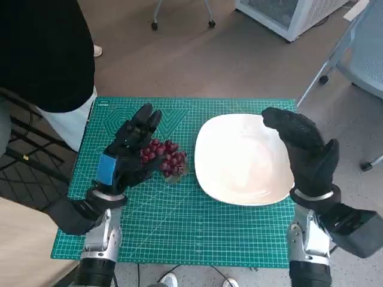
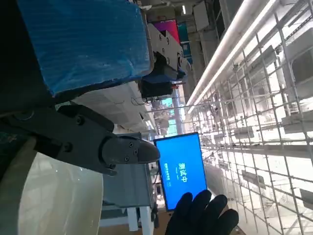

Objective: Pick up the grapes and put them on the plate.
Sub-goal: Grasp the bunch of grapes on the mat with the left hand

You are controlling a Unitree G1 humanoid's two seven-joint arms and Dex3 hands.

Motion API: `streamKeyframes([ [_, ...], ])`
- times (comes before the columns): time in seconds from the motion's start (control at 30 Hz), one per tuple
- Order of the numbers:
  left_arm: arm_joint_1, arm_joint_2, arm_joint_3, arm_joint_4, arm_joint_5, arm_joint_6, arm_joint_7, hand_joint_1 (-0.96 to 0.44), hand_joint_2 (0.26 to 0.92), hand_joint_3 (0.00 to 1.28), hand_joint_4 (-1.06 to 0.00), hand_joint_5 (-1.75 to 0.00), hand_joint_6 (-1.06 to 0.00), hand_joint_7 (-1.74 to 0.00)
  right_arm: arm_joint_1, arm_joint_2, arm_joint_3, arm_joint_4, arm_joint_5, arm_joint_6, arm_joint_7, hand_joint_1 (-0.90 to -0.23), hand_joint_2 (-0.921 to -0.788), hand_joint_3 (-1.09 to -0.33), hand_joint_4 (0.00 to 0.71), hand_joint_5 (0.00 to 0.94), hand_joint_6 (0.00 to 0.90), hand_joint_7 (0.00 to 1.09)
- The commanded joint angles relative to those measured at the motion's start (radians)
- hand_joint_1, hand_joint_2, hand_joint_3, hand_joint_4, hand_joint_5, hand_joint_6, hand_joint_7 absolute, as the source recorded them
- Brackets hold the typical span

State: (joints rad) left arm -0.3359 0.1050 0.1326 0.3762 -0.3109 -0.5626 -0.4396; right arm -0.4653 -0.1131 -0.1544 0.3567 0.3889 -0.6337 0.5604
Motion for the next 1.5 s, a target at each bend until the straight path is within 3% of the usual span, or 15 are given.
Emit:
streamKeyframes([
  [0.03, -0.005, -0.003, -0.003, -0.006, 0.009, 0.000, 0.003, -0.26, 0.921, 0.25, -0.32, 0.00, -0.41, 0.00, 0.010, -0.005, -0.002, 0.020, -0.004, -0.004, 0.009, -0.504, -0.921, -0.614, 0.248, 0.001, -0.001, 0.49],
  [1.27, -0.014, 0.015, -0.005, -0.016, 0.032, 0.002, 0.014, -0.28, 0.921, 0.24, -0.31, 0.00, -0.41, 0.00, -0.002, -0.007, -0.001, 0.027, -0.001, 0.003, 0.003, -0.504, -0.921, -0.622, 0.248, 0.000, -0.001, 0.49],
  [1.37, -0.020, 0.049, -0.016, -0.022, 0.105, -0.010, 0.035, -0.30, 0.921, 0.19, -0.25, 0.00, -0.36, 0.00, -0.002, -0.007, -0.001, 0.024, -0.001, 0.005, 0.002, -0.504, -0.921, -0.622, 0.248, 0.000, -0.001, 0.49],
  [1.5, -0.018, 0.182, -0.042, -0.091, 0.333, 0.035, 0.071, -0.37, 0.906, 0.10, -0.10, 0.00, -0.19, 0.00, -0.002, -0.007, 0.001, 0.020, -0.004, 0.007, 0.000, -0.507, -0.921, -0.621, 0.248, 0.001, -0.001, 0.49],
])
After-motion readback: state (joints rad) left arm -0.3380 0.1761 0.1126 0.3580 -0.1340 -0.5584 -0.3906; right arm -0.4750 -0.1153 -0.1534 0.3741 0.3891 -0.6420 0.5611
